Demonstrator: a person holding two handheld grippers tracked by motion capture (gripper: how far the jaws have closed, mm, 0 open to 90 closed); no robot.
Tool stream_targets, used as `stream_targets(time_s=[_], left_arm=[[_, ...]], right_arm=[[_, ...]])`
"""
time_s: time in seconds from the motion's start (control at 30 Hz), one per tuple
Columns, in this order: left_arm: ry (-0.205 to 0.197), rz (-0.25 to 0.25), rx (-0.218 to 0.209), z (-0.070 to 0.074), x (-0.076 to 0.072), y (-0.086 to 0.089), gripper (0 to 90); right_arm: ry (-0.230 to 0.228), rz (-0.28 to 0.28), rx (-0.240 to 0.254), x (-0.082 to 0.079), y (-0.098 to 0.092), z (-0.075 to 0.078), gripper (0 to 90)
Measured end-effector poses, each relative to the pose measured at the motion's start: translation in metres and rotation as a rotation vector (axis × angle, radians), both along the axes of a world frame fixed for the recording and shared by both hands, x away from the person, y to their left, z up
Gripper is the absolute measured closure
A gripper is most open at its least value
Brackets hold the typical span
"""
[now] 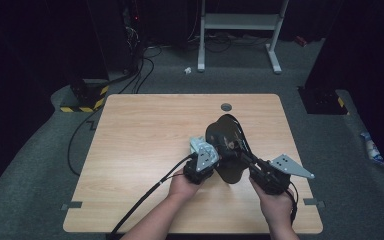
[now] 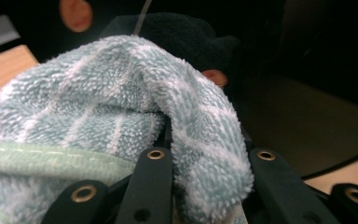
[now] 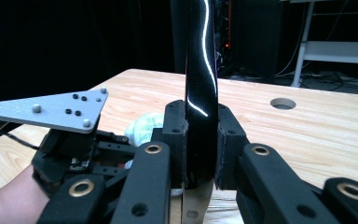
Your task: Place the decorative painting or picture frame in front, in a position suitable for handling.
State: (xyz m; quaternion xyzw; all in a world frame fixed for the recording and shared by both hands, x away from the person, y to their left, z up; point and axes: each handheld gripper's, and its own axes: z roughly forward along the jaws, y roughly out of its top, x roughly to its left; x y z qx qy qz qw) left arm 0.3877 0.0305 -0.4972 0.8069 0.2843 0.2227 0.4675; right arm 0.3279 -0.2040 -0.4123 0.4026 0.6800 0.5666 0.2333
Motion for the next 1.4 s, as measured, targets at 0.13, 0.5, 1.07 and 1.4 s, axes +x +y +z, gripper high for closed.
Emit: stream_targets(time_s=[0.13, 0.5, 1.07, 1.4], left_arm=[[-0.021, -0.068, -0.007, 0.004, -0.018, -0.011, 77.4], [-0.051, -0.210, -0.034, 0.020, -0.058, -0.039, 77.4], [-0.066, -0.039, -0.067, 0.037, -0.006, -0.009, 77.5], [-0.050, -0.013, -0.084, 0.039, -0.005, -0.008, 77.5]], right_arm=[[0.005, 0.002, 0.023, 0.002, -0.005, -0.002, 78.5], [0.004, 0.002, 0.034, 0.001, -0.008, -0.004, 78.5], [0.006, 0.004, 0.037, 0.001, -0.009, -0.005, 78.3], [0.000, 0.006, 0.035, 0.001, -0.009, -0.005, 78.4]])
